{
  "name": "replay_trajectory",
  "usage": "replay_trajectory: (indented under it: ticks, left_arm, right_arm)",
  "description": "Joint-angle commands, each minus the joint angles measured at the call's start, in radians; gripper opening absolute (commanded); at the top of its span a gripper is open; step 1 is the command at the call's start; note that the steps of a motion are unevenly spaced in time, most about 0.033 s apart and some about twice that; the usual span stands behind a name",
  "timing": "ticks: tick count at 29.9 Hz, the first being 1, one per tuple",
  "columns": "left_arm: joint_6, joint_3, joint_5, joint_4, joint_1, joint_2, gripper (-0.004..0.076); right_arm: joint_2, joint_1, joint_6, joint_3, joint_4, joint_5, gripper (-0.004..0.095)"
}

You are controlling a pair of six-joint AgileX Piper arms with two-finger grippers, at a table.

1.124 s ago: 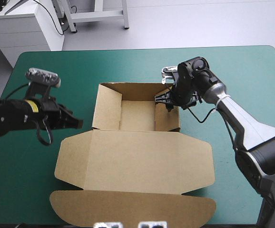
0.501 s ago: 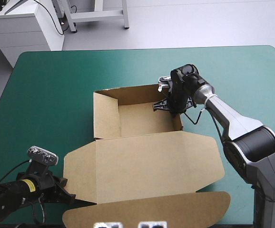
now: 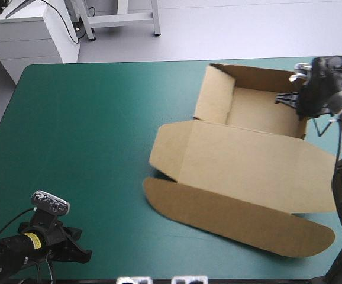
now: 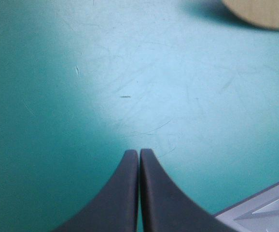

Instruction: Fold the box

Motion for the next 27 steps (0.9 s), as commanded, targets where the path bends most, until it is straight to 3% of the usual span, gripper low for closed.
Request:
replay_trajectory:
  ticks: [1, 8, 16, 18, 21, 24, 27]
  left_arm:
    - [0.002, -0.026, -0.031, -0.018, -0.002, 0.005, -0.0008]
    - [-0.009, -0.026, 0.001, -0.025, -0.002, 0.005, -0.0008]
    - [-0.009, -0.026, 0.043, -0.033, -0.002, 0.005, -0.0008]
    - [-0.009, -0.026, 0.048, -0.033, -0.002, 0.005, -0.0008]
    - [-0.009, -0.026, 0.048, -0.033, -0.002, 0.005, -0.0008]
    - [-0.009, -0.026, 0.05, -0.033, -0.002, 0.005, -0.0008]
    - [-0.009, -0.026, 0.058, -0.035, -0.002, 0.005, -0.0008]
  right_arm:
    - [-0.069, -0.163, 0.0, -0.025, 0.009, 0.022, -0.0018]
    - [-0.017, -0.397, 0.022, -0.025, 0.018, 0.005, -0.0018]
    - [0.071, -0.433, -0.009, -0.025, -0.018, -0.002, -0.0008]
    - [0.076, -0.423, -0.015, -0.025, -0.048, 0.007, 0.0043]
    - [0.078, -0.411, -0.02, -0.025, -0.117, 0.023, 0.0206]
    - [0.069, -0.411, -0.056, -0.025, -0.076, 0.023, 0.0352]
    - [0.056, -0.411, -0.142, -0.032, -0.036, 0.023, 0.0382]
